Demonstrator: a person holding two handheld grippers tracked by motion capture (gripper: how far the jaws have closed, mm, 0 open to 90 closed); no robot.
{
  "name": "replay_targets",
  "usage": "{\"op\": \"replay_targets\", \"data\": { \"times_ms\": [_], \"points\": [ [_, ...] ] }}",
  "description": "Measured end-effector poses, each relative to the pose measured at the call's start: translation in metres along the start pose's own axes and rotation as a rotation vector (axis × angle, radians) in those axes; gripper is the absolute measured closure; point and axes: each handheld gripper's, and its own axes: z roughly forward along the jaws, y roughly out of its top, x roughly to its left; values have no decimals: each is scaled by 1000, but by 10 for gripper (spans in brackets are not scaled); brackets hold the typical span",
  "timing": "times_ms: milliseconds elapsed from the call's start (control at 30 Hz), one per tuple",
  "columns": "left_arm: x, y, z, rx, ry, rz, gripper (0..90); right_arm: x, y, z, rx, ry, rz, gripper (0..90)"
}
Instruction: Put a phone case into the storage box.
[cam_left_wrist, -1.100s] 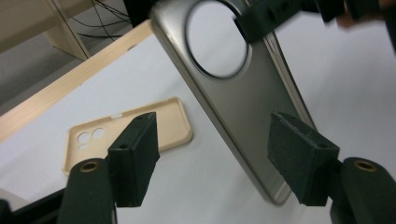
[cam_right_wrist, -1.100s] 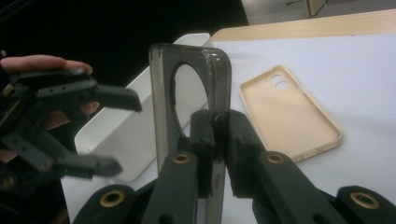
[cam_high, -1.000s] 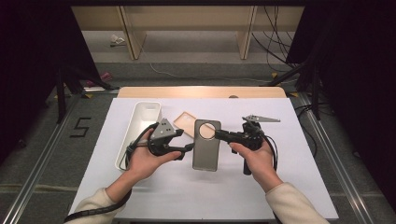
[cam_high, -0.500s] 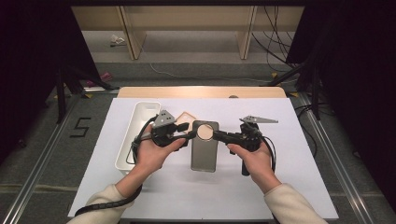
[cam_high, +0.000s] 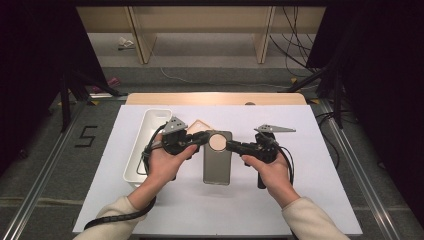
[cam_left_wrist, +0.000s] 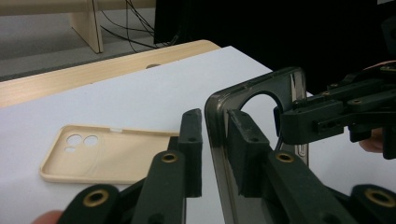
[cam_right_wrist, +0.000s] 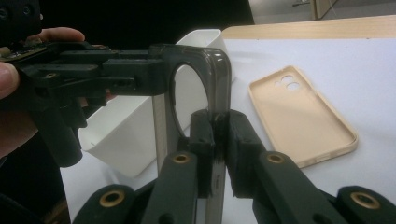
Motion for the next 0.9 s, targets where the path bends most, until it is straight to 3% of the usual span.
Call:
{"op": "replay_targets", "data": {
  "times_ms": [333, 700, 800, 900],
  "points": [
    [-3, 2, -5, -33, 8, -7, 832, 1, -1, 1, -8, -3, -25, 821],
    [-6, 3, -8, -64, 34, 30, 843, 2, -1, 3, -35, 0, -64, 806],
    [-5, 4, -10, -72, 35, 27, 844, 3, -1, 3, -44, -4, -71, 747],
    [-3, 5, -11, -74, 38, 32, 845, 4, 1, 2, -47, -11, -82, 598]
  ]
}}
